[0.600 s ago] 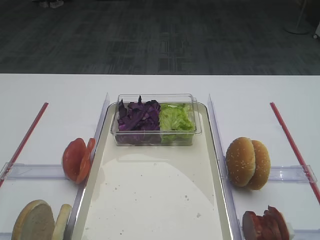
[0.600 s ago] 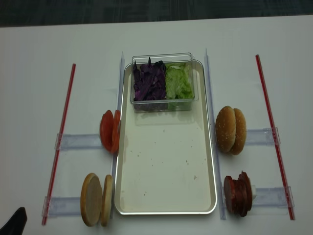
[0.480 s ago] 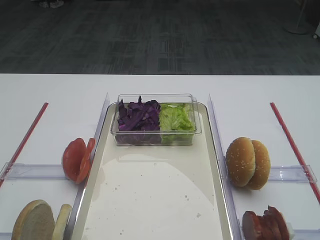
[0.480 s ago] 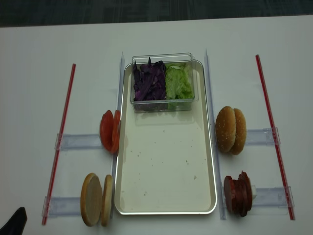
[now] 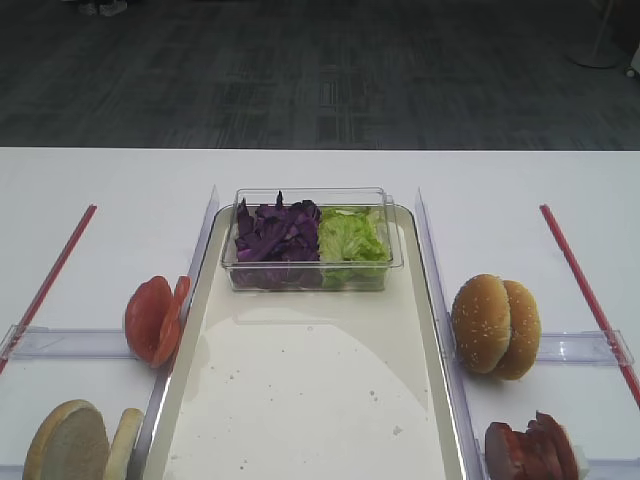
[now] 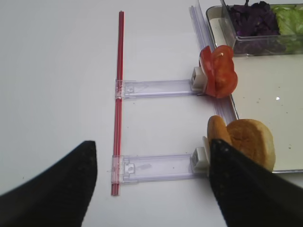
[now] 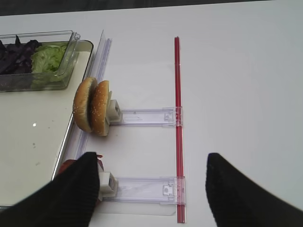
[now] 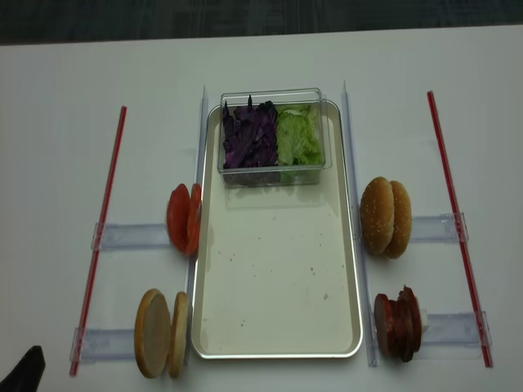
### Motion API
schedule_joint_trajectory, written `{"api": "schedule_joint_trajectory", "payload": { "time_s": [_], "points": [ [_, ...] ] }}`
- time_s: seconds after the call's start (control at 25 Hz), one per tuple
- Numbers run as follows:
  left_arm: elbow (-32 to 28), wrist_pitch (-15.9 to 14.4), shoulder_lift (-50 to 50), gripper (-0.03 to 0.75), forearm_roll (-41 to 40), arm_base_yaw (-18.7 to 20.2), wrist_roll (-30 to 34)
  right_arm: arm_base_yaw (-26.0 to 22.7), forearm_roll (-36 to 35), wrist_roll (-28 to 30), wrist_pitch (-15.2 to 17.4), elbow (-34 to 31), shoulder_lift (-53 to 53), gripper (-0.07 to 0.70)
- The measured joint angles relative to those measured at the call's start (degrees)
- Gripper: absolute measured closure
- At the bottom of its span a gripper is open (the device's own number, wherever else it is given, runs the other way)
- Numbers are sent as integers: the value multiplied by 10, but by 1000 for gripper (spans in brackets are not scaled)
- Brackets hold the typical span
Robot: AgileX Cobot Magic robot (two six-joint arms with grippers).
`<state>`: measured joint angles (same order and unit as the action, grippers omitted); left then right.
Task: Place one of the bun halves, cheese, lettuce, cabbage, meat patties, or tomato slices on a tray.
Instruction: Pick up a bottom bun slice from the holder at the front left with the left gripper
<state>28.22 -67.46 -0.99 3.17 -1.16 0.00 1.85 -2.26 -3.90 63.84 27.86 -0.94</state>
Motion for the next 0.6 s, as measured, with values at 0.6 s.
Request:
{"api": "schedule_joint_trajectory", "payload": {
  "time_s": [0.6],
  "points": [
    [92, -54, 117, 240, 11, 24, -38, 0, 0, 0, 0, 0, 0, 127]
  ]
}}
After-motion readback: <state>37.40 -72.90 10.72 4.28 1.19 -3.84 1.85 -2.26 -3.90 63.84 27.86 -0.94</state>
